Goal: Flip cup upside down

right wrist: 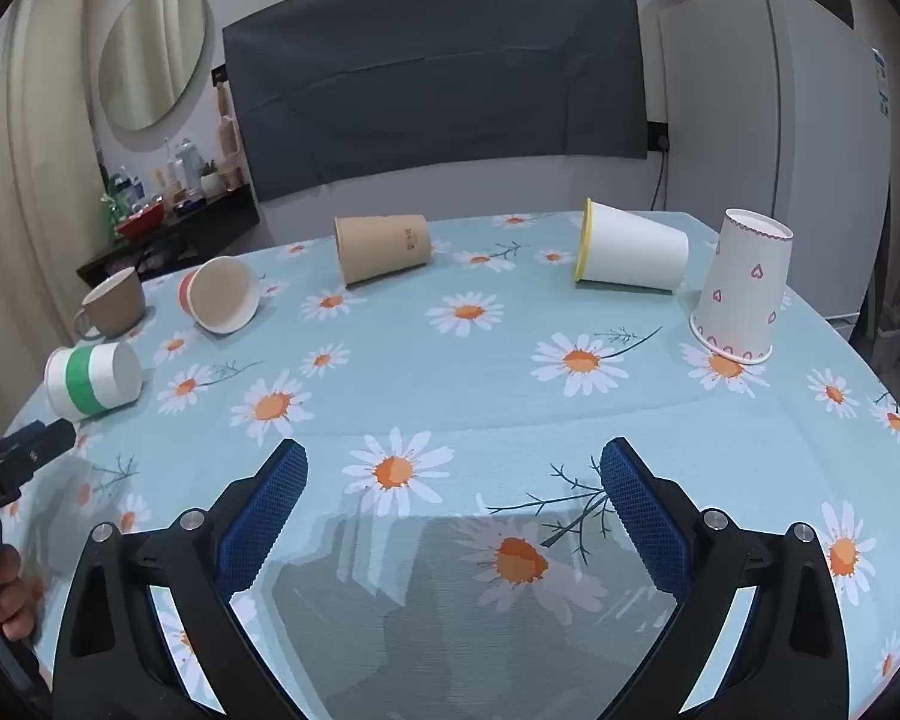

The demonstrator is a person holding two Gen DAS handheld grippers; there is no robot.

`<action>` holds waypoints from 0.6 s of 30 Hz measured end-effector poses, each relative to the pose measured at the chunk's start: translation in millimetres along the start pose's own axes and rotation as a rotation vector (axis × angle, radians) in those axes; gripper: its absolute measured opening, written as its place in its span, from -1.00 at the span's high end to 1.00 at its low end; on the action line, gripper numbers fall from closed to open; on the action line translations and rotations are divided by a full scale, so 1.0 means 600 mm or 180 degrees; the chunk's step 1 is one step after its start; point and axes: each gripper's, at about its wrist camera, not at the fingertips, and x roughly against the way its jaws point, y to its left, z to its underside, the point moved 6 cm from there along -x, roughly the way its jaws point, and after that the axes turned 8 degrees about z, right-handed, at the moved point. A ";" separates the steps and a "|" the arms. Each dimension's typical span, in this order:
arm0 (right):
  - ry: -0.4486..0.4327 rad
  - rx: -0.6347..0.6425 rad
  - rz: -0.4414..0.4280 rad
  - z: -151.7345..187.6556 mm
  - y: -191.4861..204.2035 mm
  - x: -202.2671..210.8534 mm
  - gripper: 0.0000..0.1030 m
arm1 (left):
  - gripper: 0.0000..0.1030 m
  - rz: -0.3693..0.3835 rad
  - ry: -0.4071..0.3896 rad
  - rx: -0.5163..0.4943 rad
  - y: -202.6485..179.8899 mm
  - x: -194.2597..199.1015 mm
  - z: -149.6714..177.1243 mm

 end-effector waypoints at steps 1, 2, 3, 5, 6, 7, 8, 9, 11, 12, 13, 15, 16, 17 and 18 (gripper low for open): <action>0.0000 0.0005 0.0001 0.000 0.001 0.000 -0.83 | -0.89 -0.0001 0.0005 0.0001 0.000 0.000 0.000; 0.0000 0.0009 0.0004 -0.001 0.002 0.000 -0.83 | -0.89 -0.0001 0.0005 -0.0001 0.000 0.000 0.000; -0.0005 0.0013 0.0004 -0.001 0.003 0.001 -0.83 | -0.89 -0.0002 0.0006 -0.0003 0.000 0.000 0.000; -0.0018 0.0015 0.0010 -0.002 0.004 0.002 -0.83 | -0.89 -0.0001 0.0005 -0.0005 0.000 0.000 0.000; -0.0026 0.0015 0.0011 -0.002 0.005 0.003 -0.83 | -0.89 0.0000 0.0002 -0.0006 0.001 0.000 0.000; -0.0012 0.0032 0.0011 -0.001 0.003 0.000 -0.83 | -0.89 0.0001 0.0000 -0.0007 0.001 0.000 0.000; -0.0014 0.0029 0.0012 -0.001 0.002 -0.001 -0.83 | -0.89 0.0002 -0.0002 -0.0009 0.001 0.000 0.000; -0.0013 0.0025 0.0014 -0.001 -0.001 -0.003 -0.83 | -0.89 0.0000 -0.0002 -0.0010 0.001 0.001 0.000; -0.0018 0.0032 0.0017 -0.002 0.003 -0.001 -0.83 | -0.89 -0.0006 0.0008 0.0000 0.000 0.000 0.000; -0.0019 0.0031 0.0017 -0.002 0.002 -0.001 -0.83 | -0.89 -0.0006 0.0009 0.0002 0.000 0.000 0.000; -0.0020 0.0029 0.0019 -0.002 0.001 -0.002 -0.83 | -0.89 -0.0006 0.0006 -0.0002 0.000 0.000 0.000; -0.0023 0.0037 0.0016 -0.003 0.001 -0.001 -0.83 | -0.89 -0.0005 0.0007 -0.0001 0.000 0.000 0.000; -0.0020 0.0037 0.0016 -0.003 0.001 -0.001 -0.83 | -0.89 -0.0004 0.0007 -0.0001 0.000 0.000 0.000; -0.0016 0.0038 0.0015 -0.002 0.001 0.000 -0.83 | -0.89 -0.0003 0.0007 -0.0002 0.000 0.000 0.000; -0.0020 0.0038 0.0015 -0.001 0.002 0.000 -0.83 | -0.89 -0.0003 0.0008 0.0000 0.000 0.000 0.000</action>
